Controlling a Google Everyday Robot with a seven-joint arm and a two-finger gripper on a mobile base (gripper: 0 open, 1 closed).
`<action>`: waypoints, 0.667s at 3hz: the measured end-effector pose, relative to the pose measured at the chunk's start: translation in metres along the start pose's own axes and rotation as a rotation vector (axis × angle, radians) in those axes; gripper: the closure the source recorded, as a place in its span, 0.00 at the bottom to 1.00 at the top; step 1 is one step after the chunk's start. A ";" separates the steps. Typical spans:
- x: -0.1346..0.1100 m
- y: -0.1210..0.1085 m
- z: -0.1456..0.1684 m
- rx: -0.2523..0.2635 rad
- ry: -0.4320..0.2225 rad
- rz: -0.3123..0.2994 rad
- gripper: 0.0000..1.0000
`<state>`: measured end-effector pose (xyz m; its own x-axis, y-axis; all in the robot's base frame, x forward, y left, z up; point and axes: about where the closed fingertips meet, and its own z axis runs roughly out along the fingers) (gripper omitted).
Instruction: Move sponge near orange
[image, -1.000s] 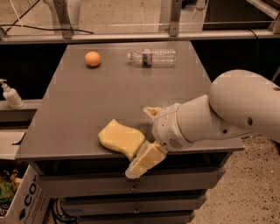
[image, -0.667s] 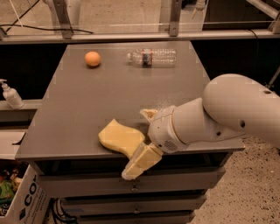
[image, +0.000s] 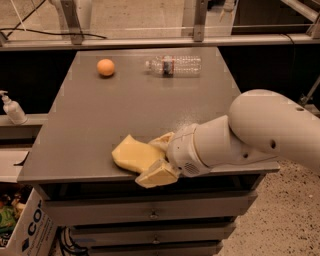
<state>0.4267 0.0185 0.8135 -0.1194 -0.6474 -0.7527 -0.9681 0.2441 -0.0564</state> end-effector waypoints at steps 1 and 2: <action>-0.001 -0.002 -0.001 0.004 -0.005 0.006 0.64; -0.005 -0.009 -0.003 0.015 -0.009 0.007 0.87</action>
Offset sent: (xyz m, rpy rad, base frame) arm 0.0194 -0.0045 0.0091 0.0193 -0.0080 -0.0319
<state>0.4349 0.0174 0.8199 -0.1240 -0.6388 -0.7593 -0.9637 0.2598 -0.0612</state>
